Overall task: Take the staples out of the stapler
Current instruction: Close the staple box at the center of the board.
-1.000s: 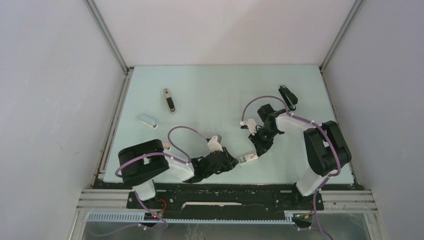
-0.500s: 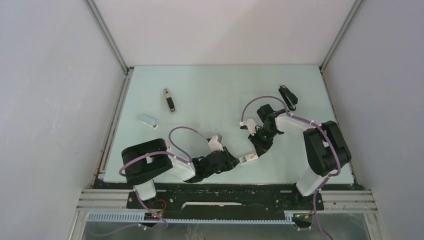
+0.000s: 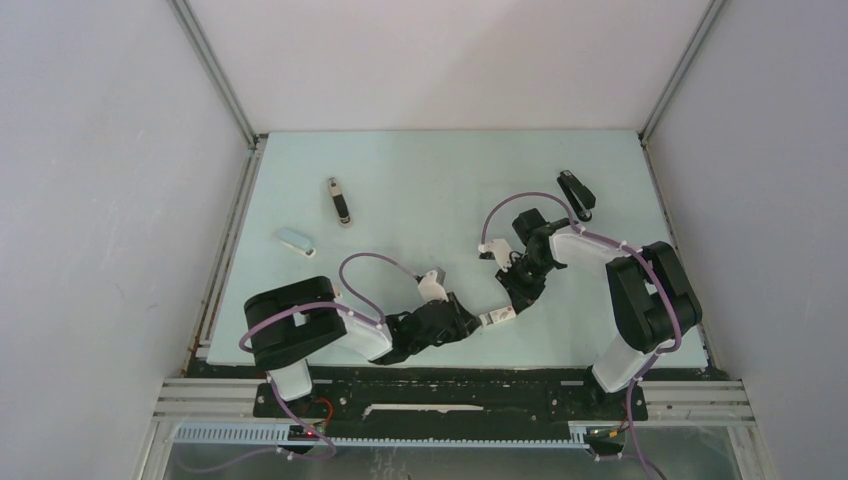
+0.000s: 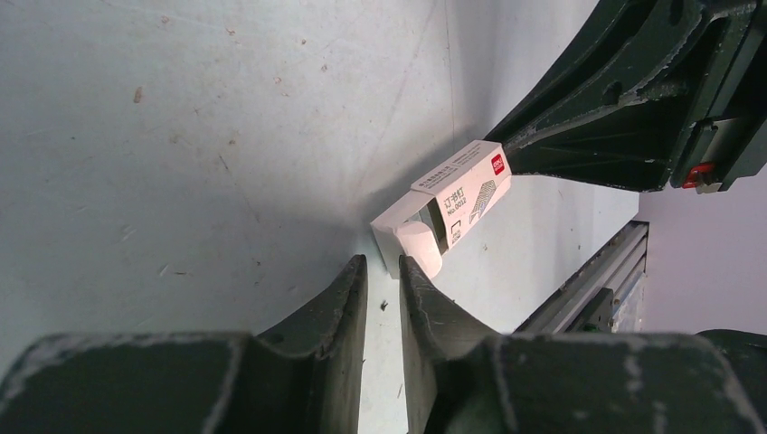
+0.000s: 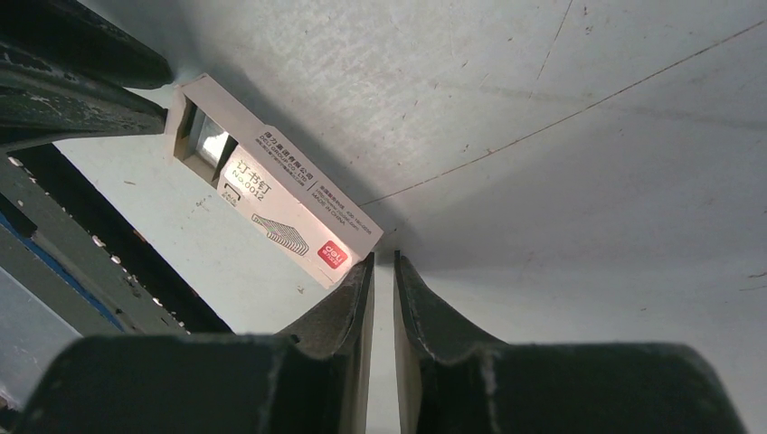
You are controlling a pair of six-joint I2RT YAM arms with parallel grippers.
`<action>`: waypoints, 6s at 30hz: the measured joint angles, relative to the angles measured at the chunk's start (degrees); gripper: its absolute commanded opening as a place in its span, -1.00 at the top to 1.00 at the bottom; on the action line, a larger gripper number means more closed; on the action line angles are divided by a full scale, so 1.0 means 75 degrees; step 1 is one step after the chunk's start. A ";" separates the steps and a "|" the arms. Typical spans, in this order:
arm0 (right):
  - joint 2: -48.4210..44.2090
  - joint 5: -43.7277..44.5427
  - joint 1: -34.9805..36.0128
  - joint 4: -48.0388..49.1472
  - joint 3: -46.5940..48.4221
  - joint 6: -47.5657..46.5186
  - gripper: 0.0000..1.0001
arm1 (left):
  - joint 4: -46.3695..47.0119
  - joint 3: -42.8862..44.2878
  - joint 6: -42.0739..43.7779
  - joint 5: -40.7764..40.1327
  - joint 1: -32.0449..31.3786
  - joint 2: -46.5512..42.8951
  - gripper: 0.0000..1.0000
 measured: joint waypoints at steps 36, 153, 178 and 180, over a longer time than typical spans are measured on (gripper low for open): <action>0.0026 0.0026 0.0038 -0.0003 0.0035 0.0000 0.57 | 0.1052 -0.0595 -0.0055 -0.0029 -0.0003 -0.0023 0.49; 0.0093 0.0029 0.0172 -0.0050 0.0090 0.0006 0.57 | 0.1209 -0.0385 0.0009 0.0026 0.0114 0.0061 0.49; 0.0096 0.0029 0.0178 -0.0052 0.0093 0.0009 0.57 | 0.1043 -0.0428 0.0283 0.0137 0.0152 0.0079 0.34; 0.0096 0.0029 0.0178 -0.0052 0.0093 0.0009 0.57 | 0.0935 -0.0361 0.0291 0.0140 0.0157 0.0093 0.33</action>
